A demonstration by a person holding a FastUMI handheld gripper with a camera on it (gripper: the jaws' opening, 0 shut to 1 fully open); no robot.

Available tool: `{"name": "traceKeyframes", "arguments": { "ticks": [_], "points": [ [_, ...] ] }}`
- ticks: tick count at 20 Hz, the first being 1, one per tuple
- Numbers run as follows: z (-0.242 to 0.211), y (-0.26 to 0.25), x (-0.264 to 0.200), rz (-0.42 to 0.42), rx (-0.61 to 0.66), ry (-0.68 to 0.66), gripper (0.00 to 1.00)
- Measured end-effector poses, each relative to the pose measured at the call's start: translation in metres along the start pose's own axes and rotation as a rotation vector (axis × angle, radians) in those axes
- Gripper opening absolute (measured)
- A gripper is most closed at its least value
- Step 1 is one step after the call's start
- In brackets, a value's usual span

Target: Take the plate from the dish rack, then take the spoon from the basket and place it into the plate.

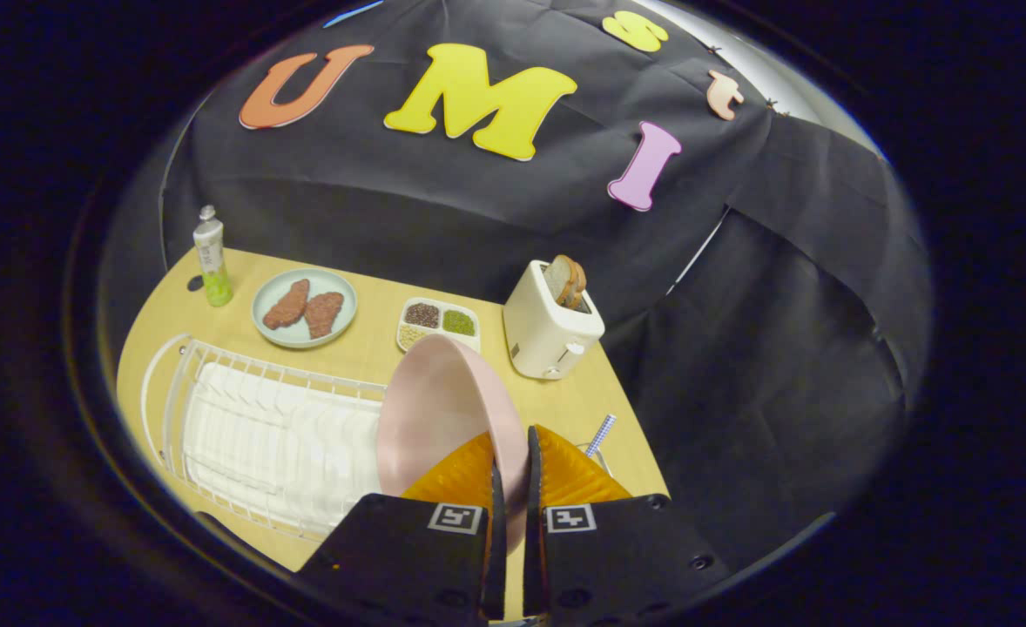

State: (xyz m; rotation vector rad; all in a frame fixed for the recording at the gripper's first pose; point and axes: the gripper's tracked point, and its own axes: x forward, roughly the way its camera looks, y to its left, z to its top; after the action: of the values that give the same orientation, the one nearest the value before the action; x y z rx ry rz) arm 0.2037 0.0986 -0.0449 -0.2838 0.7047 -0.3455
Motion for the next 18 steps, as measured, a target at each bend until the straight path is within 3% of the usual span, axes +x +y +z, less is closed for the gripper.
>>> {"name": "traceKeyframes", "arguments": {
  "ticks": [5, 7, 13, 18],
  "points": [
    [-0.071, -0.006, -0.037, 0.285, 0.067, 0.029, 0.13],
    [-0.105, -0.009, -0.045, 0.361, 0.093, 0.032, 0.13],
    [-0.199, -0.005, -0.034, 0.453, 0.120, 0.082, 0.14],
    [-0.241, -0.009, -0.012, 0.424, 0.130, 0.104, 0.14]
  ]
}}
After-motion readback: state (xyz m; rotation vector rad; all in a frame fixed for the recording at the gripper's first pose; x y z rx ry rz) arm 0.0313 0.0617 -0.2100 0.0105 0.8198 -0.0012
